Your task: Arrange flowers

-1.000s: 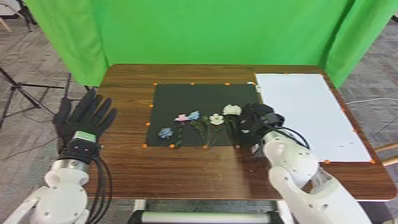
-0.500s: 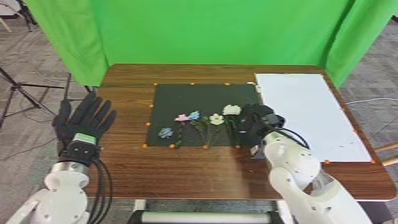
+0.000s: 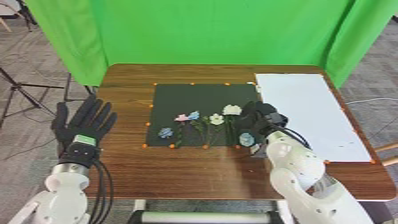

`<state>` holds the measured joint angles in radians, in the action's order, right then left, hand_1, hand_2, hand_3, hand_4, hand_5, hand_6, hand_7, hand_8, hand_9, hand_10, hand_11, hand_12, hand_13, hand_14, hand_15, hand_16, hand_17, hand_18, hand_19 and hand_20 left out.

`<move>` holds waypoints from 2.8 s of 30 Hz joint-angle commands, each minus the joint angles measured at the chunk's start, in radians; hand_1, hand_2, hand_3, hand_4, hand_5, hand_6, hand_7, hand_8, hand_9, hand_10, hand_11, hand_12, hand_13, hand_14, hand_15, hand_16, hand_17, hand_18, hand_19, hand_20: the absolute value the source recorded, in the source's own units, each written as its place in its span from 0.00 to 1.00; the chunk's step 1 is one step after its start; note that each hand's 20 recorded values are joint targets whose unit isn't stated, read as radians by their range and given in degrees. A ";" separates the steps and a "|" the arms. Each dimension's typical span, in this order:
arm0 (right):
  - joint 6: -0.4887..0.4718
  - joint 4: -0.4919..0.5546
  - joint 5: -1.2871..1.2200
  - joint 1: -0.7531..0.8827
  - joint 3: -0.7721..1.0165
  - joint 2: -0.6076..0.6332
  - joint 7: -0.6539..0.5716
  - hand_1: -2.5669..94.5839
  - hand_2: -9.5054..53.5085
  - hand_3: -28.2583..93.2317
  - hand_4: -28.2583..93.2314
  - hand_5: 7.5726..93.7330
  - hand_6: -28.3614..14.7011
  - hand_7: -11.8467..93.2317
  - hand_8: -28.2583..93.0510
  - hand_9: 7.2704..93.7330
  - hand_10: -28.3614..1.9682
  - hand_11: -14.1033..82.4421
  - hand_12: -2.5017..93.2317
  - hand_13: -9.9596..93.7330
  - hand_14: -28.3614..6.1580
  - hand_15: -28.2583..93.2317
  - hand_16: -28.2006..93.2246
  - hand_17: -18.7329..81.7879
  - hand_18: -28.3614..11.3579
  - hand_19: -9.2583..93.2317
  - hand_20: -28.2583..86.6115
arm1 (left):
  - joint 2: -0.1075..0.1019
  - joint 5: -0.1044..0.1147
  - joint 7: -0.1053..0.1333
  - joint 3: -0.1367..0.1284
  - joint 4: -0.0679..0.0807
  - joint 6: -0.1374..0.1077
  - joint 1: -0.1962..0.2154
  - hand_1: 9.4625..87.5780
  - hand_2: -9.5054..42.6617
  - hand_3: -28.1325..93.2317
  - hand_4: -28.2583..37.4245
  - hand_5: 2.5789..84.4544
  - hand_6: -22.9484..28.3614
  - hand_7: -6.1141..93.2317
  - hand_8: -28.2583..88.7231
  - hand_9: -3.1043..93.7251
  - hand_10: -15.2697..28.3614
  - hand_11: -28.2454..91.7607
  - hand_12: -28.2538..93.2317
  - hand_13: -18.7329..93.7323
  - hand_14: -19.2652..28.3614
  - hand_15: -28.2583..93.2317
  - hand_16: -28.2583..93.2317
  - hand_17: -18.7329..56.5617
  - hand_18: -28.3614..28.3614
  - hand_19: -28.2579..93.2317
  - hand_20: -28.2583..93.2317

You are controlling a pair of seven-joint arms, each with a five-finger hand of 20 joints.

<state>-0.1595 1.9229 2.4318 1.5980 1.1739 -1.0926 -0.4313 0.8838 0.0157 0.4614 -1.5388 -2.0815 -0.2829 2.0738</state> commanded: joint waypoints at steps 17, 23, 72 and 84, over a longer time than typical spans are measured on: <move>-0.258 0.155 -0.200 0.105 0.146 0.020 -0.032 0.36 0.31 0.86 0.07 0.82 0.60 0.54 0.17 0.89 0.41 0.45 0.29 0.83 0.48 0.72 0.48 0.66 0.18 1.00 0.64 | -0.008 0.003 0.003 -0.008 -0.013 0.005 0.018 0.20 0.46 0.83 0.00 0.45 0.57 0.26 0.14 0.37 0.65 0.44 0.31 0.39 0.70 0.57 0.15 0.17 0.75 0.56 0.32; -0.514 0.141 -0.246 0.079 0.168 -0.011 -0.027 0.34 0.33 0.83 0.07 0.94 0.60 0.42 0.15 0.96 0.40 0.37 0.26 0.86 0.47 0.71 0.49 0.68 0.18 1.00 0.66 | -0.004 -0.003 -0.005 -0.006 -0.010 0.007 0.013 0.20 0.46 0.83 0.00 0.45 0.57 0.26 0.14 0.38 0.65 0.44 0.30 0.39 0.70 0.58 0.15 0.17 0.75 0.56 0.32; 0.047 0.156 -0.423 0.206 0.363 -0.012 0.144 0.25 0.27 0.85 0.06 0.59 0.51 0.35 0.15 0.62 0.33 0.27 0.19 0.66 0.38 0.60 0.39 0.53 0.24 0.86 0.49 | -0.001 -0.007 0.032 -0.021 0.000 0.039 0.014 0.18 0.46 0.83 0.00 0.44 0.57 0.25 0.14 0.37 0.65 0.43 0.30 0.38 0.68 0.54 0.14 0.18 0.74 0.54 0.31; 0.099 0.055 -1.264 0.213 0.473 -0.084 0.516 0.12 0.29 0.90 0.01 0.30 0.58 0.23 0.15 0.33 0.44 0.19 0.15 0.36 0.37 0.38 0.34 0.33 0.28 0.45 0.39 | -0.001 -0.131 0.082 -0.127 -0.033 0.076 0.119 0.13 0.48 0.81 0.00 0.47 0.53 0.17 0.15 0.38 0.57 0.37 0.26 0.35 0.57 0.42 0.14 0.19 0.71 0.50 0.30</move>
<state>-0.0849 2.0088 1.7359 1.8131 1.6848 -1.1633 0.0000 0.8826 -0.1111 0.5009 -1.6081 -2.0885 -0.2343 2.1234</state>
